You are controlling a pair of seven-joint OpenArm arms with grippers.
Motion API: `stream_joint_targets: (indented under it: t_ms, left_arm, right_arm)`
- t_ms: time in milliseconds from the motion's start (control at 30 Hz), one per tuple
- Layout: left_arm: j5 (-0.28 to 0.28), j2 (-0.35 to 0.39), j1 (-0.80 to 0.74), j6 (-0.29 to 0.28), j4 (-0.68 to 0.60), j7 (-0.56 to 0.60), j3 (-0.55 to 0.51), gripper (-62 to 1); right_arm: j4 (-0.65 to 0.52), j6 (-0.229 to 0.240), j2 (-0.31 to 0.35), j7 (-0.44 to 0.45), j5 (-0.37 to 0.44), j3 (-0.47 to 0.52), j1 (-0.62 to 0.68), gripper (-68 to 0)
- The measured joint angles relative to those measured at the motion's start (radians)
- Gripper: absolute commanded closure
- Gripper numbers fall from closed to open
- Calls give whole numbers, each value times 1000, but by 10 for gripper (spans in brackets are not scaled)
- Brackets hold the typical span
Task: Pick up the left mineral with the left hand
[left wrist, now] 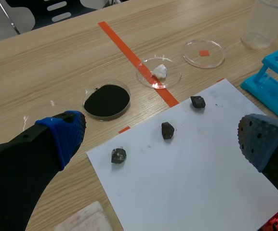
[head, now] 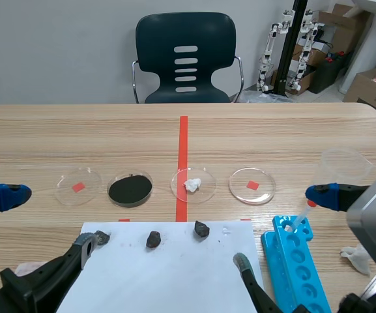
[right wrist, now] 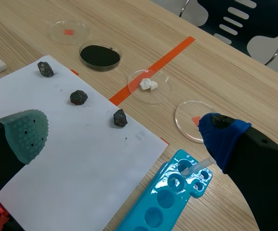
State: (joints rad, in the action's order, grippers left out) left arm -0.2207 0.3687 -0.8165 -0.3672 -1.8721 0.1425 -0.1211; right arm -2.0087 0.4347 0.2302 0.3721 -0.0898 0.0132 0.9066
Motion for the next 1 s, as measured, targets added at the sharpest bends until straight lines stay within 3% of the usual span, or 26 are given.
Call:
stream_joint_targets:
  t_ms: [167, 467, 633, 733, 833, 1000]
  left_arm:
    - [-2, 0, 17, 0, 0, -76, 0, -623]
    - [-178, 0, 193, 6, 0, -404, 1, -623]
    - [-204, 0, 271, 8, 0, -562, 45, -623]
    - [-221, -9, 317, 63, 0, -637, 102, -623]
    - [-223, -56, 372, 175, 0, -737, 150, -623]
    - [-129, -154, 453, 319, 0, -871, 217, -623]
  right_arm:
    - [0, 0, 0, 0, 0, 0, 0, -679]
    - [0, 0, 0, 0, 0, 0, 0, -679]
    - [0, 0, 0, 0, 0, 0, 0, -679]
    - [0, 0, 0, 0, 0, 0, 0, -679]
    - [0, 0, 0, 0, 0, 0, 0, -679]
    - [0, 0, 0, 0, 0, 0, 0, -679]
